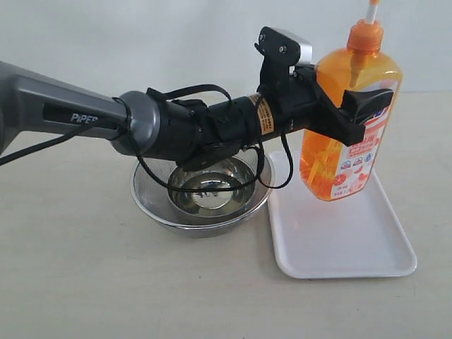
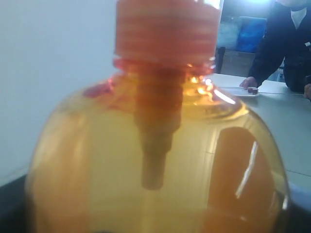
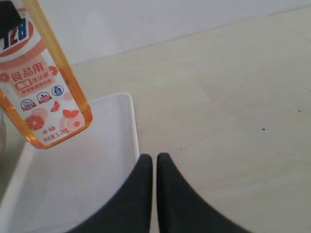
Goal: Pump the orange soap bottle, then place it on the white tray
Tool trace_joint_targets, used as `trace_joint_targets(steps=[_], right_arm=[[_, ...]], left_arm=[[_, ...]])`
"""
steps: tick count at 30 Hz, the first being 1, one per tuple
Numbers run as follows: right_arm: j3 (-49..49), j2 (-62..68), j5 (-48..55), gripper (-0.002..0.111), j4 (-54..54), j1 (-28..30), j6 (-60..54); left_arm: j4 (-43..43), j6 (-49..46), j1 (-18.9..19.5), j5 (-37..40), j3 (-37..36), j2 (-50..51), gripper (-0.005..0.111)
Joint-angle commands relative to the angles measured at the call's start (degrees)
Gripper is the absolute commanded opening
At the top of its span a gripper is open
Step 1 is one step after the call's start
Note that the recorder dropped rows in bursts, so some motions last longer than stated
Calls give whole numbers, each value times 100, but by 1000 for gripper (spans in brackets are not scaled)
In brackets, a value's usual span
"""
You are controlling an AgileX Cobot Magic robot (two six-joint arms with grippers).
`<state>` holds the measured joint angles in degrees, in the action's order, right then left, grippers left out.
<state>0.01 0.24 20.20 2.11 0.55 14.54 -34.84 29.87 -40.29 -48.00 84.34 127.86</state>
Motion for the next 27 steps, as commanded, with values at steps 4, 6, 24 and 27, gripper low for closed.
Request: trace_joint_targets(steps=[4, 6, 24, 27], right_arm=[[-1, -24, -63, 0, -2, -11, -6], [-1, -24, -63, 0, -2, -11, -6], [-1, -24, -63, 0, -2, -11, -6], [-1, -24, -63, 0, -2, -11, -6]], left_arm=[[-13, -32, -26, -477, 105, 60, 5], [-153, -32, -26, -463, 105, 60, 5], [-184, 9, -26, -176, 105, 226, 5], [-184, 9, -26, -211, 105, 322, 5]])
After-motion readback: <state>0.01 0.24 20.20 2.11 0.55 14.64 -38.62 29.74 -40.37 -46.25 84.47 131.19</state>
